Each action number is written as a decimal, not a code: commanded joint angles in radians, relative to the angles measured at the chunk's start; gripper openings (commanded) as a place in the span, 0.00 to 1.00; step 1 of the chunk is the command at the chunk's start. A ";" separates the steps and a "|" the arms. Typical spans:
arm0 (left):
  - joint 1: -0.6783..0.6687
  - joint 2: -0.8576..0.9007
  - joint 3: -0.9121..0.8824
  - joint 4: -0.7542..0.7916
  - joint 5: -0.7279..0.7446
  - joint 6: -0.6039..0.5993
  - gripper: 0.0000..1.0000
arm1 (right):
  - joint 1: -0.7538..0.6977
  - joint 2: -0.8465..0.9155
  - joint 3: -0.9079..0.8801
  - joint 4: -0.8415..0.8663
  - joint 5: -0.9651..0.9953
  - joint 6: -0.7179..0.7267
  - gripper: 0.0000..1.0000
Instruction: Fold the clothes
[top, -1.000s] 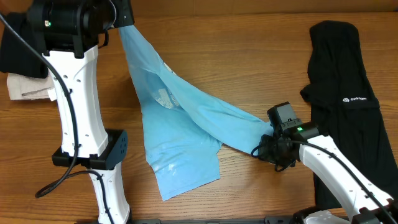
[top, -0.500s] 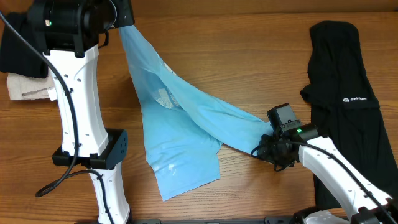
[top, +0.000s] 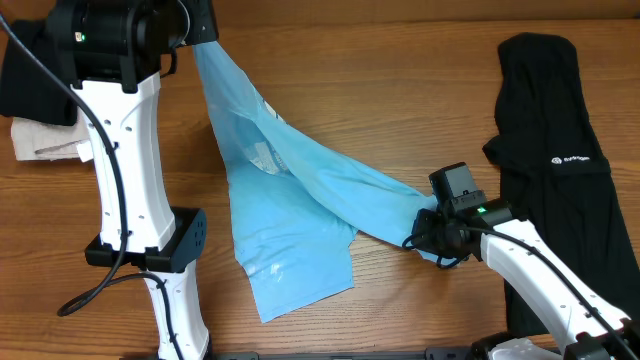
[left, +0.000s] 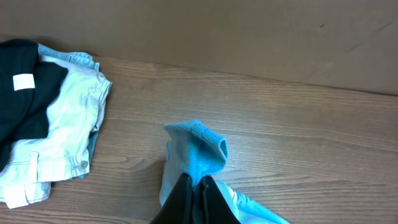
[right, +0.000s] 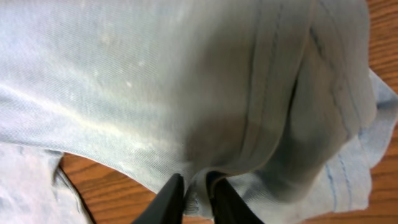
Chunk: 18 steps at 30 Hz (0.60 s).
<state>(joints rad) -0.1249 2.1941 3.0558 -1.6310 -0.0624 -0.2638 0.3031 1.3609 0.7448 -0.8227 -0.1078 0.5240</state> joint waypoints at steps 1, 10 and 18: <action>-0.008 0.005 0.002 0.004 0.008 -0.013 0.04 | 0.005 0.034 -0.005 0.023 -0.003 0.001 0.10; -0.006 0.000 0.006 0.023 0.004 -0.013 0.04 | -0.040 0.061 0.123 0.039 0.001 -0.048 0.04; -0.005 -0.130 0.025 0.012 -0.021 -0.014 0.04 | -0.196 0.029 0.776 -0.329 0.002 -0.229 0.04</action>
<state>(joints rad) -0.1249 2.1803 3.0562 -1.6176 -0.0635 -0.2638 0.1532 1.4418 1.2861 -1.0687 -0.1074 0.3969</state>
